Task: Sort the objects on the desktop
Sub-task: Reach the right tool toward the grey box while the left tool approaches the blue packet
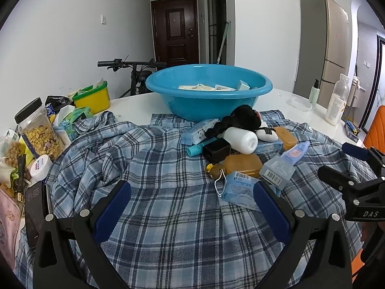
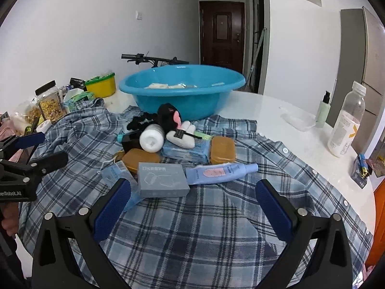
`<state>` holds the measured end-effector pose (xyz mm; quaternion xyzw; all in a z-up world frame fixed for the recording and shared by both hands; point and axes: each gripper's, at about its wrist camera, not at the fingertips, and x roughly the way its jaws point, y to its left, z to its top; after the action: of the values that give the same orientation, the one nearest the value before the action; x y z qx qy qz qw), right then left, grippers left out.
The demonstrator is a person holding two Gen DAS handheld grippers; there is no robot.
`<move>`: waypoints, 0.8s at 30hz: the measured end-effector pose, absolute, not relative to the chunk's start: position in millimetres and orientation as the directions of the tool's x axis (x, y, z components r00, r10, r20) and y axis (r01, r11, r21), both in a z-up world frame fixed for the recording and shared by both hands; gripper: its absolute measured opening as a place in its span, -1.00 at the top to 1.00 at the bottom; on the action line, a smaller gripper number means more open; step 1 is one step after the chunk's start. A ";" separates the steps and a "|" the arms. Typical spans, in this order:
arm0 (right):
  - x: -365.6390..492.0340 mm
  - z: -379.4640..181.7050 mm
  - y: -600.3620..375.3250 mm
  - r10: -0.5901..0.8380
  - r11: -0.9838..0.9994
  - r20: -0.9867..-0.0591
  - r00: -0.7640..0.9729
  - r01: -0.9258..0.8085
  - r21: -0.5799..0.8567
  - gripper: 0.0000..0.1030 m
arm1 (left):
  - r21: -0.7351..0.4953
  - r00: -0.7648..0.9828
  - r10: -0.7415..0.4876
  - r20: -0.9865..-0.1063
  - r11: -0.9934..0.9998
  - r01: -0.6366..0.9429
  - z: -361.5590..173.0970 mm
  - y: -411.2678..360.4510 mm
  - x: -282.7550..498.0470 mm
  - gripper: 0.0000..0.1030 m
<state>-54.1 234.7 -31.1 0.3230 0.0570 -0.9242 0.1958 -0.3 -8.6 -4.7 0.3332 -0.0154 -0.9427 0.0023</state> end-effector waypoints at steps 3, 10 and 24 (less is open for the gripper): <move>-64.5 -38.4 234.9 -0.335 -0.913 -0.652 -0.680 0.405 0.047 -1.00 | 0.019 -0.779 -0.005 -0.627 -1.000 -0.009 -6.1 -11.8 -2.2 -1.00; -90.3 -55.5 208.1 -0.487 -0.834 -0.689 -0.537 0.521 0.184 -1.00 | -0.025 -0.768 0.026 -0.640 -1.000 -0.013 -15.3 -26.7 -9.0 -1.00; -118.7 -80.6 188.6 -0.515 -0.803 -0.750 -0.415 0.540 0.252 -0.47 | -0.060 -0.729 0.079 -0.680 -0.997 -0.052 -32.8 -30.8 -32.6 -1.00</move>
<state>-118.7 188.6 -80.6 0.4407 0.0141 -0.8411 0.3133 -32.6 -30.8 -32.8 0.3663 0.0183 -0.9297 -0.0351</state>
